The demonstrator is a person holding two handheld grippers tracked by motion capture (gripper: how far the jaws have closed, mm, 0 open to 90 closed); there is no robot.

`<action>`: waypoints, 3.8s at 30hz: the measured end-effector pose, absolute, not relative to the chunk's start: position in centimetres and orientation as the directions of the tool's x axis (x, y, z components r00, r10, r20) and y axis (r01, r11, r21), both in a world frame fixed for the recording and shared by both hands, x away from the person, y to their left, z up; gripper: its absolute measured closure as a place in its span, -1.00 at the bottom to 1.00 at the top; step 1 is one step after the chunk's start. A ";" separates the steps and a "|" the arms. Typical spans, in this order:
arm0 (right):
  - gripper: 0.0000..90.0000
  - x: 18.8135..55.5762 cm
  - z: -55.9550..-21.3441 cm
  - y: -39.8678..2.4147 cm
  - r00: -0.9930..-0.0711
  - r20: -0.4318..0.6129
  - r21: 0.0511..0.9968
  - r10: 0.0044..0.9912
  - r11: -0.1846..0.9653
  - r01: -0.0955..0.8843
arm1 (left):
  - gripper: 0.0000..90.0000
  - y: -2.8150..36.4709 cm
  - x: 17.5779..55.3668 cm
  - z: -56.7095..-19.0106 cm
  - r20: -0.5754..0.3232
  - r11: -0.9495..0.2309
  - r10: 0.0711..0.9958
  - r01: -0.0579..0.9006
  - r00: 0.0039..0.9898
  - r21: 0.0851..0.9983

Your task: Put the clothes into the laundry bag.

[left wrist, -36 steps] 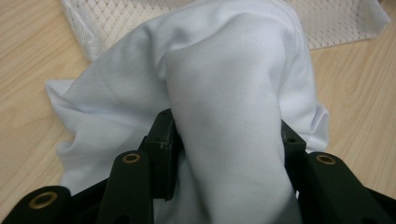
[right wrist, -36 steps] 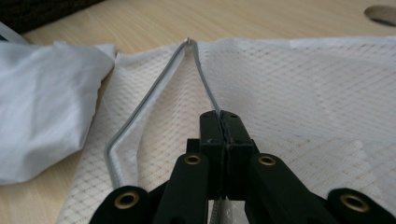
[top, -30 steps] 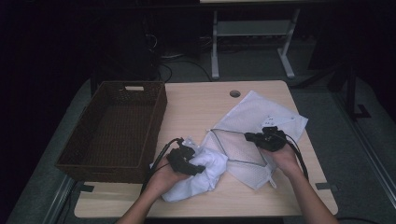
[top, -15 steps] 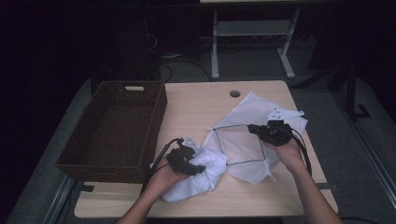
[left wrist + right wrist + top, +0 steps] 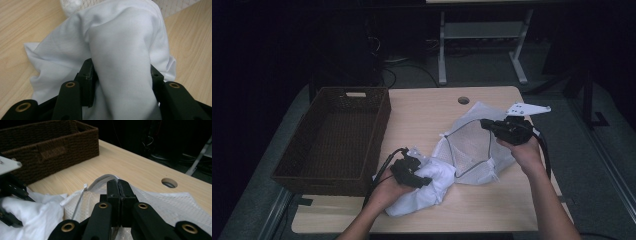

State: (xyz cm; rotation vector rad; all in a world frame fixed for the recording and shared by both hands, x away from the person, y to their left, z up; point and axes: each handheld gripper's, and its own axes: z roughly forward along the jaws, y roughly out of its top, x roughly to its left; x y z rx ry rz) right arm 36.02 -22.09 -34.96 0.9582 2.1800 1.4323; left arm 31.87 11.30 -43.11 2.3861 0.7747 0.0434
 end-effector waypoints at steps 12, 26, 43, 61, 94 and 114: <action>0.96 35.5 -35.7 -22.0 -0.713 0.064 0.894 0.698 0.278 0.352 | 0.31 11.8 31.9 -42.6 -0.162 -0.623 0.535 0.517 0.829 0.587; 0.96 35.7 -37.2 -21.7 -0.716 0.074 0.872 0.694 0.304 0.384 | 0.37 11.6 29.8 -38.0 -0.125 -0.597 0.472 0.420 0.873 0.683; 0.97 35.4 -37.7 -22.1 -0.722 0.086 0.865 0.687 0.309 0.396 | 0.37 6.5 31.1 -36.2 -0.074 -0.667 0.316 0.277 0.946 0.692; 0.96 34.9 -37.5 -22.0 -0.740 0.083 0.867 0.668 0.318 0.384 | 0.37 3.9 34.8 -38.1 -0.081 -0.692 0.288 0.266 0.954 0.671; 0.97 34.9 -37.4 -20.7 -0.762 0.088 0.872 0.641 0.320 0.370 | 0.36 0.5 37.5 -39.2 -0.057 -0.618 0.530 0.432 0.846 0.657; 0.96 34.9 -37.2 -21.4 -0.748 0.090 0.876 0.658 0.305 0.374 | 0.35 2.6 37.6 -38.2 -0.161 -0.509 0.560 0.491 0.813 0.707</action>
